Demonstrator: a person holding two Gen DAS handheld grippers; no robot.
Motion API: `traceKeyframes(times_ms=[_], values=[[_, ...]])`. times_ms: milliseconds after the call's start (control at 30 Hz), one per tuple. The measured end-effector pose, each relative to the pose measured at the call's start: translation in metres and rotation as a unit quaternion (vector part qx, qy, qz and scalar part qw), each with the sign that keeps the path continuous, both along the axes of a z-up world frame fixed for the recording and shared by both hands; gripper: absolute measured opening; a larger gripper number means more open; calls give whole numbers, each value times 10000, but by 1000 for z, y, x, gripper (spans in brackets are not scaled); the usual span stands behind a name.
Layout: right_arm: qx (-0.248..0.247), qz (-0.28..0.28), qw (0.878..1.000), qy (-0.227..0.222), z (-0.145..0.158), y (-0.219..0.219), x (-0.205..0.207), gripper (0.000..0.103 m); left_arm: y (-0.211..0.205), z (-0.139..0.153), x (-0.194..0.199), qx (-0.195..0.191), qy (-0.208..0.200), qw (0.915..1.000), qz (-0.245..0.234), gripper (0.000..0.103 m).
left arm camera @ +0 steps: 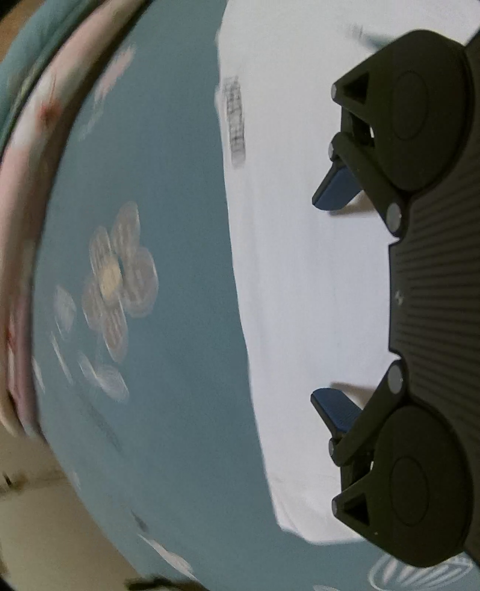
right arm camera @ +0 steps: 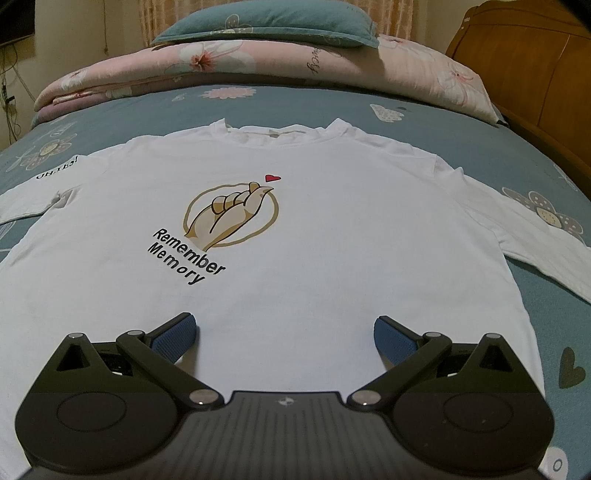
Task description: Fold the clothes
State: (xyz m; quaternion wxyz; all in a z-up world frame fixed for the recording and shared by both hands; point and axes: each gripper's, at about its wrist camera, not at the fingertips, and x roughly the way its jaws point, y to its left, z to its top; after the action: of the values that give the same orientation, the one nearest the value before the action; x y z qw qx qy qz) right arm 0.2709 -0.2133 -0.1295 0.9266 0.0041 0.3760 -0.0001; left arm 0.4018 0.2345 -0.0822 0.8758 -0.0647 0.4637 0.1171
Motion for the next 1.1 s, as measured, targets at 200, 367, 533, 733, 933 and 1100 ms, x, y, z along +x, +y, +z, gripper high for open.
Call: traceKeyframes(times_ms=[200,367,533,733,933,1100], values=[[-11,-21,10000,72,1,0,0,103,-126,33,19,-237,-353,9850,-1673,102],[-151,-103,9997,155,8,-2,-1,103,-248,20,28,-500,-196,9552,-2911,102],[-336,-340,9988,44,17,-13,-6,103,-326,-17,31,-263,164,9391,-3421,102],[214,-297,9993,-1,28,-28,-12,103,-339,-28,58,-37,-18,9500,-3121,103],[344,-426,9984,132,27,-33,-10,103,-332,-11,69,106,100,9645,-2635,102],[477,-388,9980,168,28,-33,-10,103,-340,13,28,64,41,9494,-3141,102]])
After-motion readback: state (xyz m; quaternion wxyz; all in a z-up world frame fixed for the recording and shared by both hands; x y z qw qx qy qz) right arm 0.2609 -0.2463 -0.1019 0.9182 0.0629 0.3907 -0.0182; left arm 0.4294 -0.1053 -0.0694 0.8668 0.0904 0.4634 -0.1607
